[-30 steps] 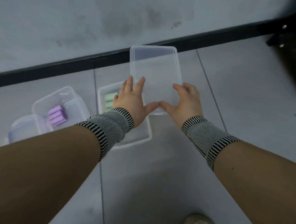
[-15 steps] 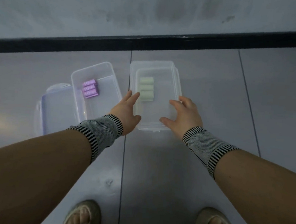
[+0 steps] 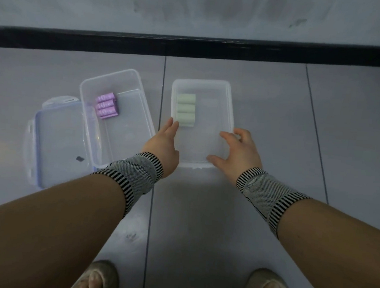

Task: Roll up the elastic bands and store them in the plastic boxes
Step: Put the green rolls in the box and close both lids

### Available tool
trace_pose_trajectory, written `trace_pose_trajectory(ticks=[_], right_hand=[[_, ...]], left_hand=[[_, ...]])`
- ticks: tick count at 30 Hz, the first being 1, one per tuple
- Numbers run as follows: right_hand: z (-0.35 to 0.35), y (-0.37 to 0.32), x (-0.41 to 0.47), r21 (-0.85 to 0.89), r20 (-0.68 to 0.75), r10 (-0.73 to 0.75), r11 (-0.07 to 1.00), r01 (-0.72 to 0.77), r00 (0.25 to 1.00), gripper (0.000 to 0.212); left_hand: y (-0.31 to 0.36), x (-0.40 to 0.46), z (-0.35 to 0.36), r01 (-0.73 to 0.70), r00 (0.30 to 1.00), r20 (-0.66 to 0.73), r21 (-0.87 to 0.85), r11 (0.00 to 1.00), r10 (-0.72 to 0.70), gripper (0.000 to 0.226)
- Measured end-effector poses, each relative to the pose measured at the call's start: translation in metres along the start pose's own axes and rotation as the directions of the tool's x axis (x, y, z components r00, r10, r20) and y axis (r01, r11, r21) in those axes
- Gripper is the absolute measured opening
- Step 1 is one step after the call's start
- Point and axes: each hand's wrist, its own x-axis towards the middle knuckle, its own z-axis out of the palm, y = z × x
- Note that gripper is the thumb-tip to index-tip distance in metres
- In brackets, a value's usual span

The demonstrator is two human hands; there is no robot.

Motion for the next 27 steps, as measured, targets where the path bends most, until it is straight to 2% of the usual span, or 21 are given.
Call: trace_pose_trajectory(ticks=[5,13,15,19,22,27], right_hand=[[0.002,0.002,0.001,-0.014,-0.010,-0.010,1.000,0.010,1.000,0.079],[-0.009,0.005,0.008,-0.159,0.029,-0.040,0.986,0.044,0.999,0.081],[-0.010,0.006,0.010,-0.161,-0.005,-0.035,0.986,0.034,0.999,0.079],[-0.020,-0.004,0.037,-0.177,-0.156,-0.092,0.982,0.064,0.984,0.072],[-0.025,-0.019,0.074,-0.243,-0.113,-0.137,0.964,0.107,0.984,0.067],[-0.022,-0.024,0.113,-0.279,-0.044,-0.117,0.955,0.100,0.992,0.066]], left_hand=[[-0.002,0.005,0.001,0.011,1.000,-0.013,0.048,0.999,-0.010,0.076],[-0.004,0.005,-0.002,-0.015,0.998,0.057,0.172,0.985,0.006,0.076],[-0.005,0.005,-0.005,-0.036,0.999,0.020,0.222,0.974,0.033,0.074],[-0.001,0.029,-0.019,-0.097,0.979,-0.141,0.310,0.946,0.146,0.068],[0.008,0.065,-0.032,-0.109,0.962,-0.188,0.397,0.911,0.196,0.068],[0.008,0.094,-0.021,-0.085,0.985,-0.093,0.486,0.870,0.148,0.072]])
